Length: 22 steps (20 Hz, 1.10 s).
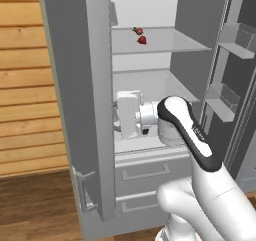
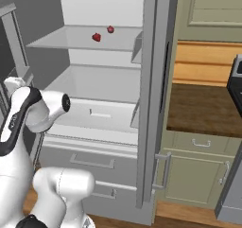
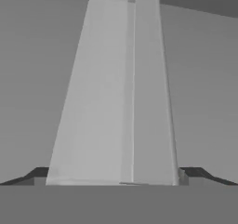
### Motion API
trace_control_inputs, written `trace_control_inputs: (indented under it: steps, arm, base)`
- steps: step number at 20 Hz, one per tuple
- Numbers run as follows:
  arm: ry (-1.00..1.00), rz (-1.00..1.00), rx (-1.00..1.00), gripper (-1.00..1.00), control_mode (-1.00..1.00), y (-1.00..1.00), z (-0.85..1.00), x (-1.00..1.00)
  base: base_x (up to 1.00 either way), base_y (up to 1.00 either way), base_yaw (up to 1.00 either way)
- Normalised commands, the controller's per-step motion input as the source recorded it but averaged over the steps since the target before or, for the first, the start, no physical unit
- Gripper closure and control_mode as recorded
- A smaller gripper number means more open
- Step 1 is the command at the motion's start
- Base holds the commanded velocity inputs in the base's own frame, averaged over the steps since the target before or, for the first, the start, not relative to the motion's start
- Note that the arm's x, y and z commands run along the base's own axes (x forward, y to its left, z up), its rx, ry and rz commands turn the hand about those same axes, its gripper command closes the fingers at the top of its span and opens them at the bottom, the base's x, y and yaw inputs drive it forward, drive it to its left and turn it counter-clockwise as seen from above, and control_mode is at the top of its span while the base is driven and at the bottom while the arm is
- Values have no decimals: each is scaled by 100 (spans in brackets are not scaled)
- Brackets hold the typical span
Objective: Take the strawberry from the fridge and place it on top of the pancake, located on the dining counter.
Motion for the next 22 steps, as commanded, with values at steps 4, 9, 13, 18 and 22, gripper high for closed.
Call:
trace_control_inputs:
  steps: [4,9,13,18,22]
  arm:
    - [9,0,0,-100,-100,62,1,0]
    - [6,0,0,-100,-100,66,0,0]
    - [1,0,-2,-100,-100,60,0,0]
    - [0,-4,-4,-100,-100,34,0,-1]
    - [7,-7,0,-100,-100,5,0,0]
  base:
    - [0,0,0]
    - [0,0,0]
    - [0,0,0]
    - [0,0,0]
    - [0,0,0]
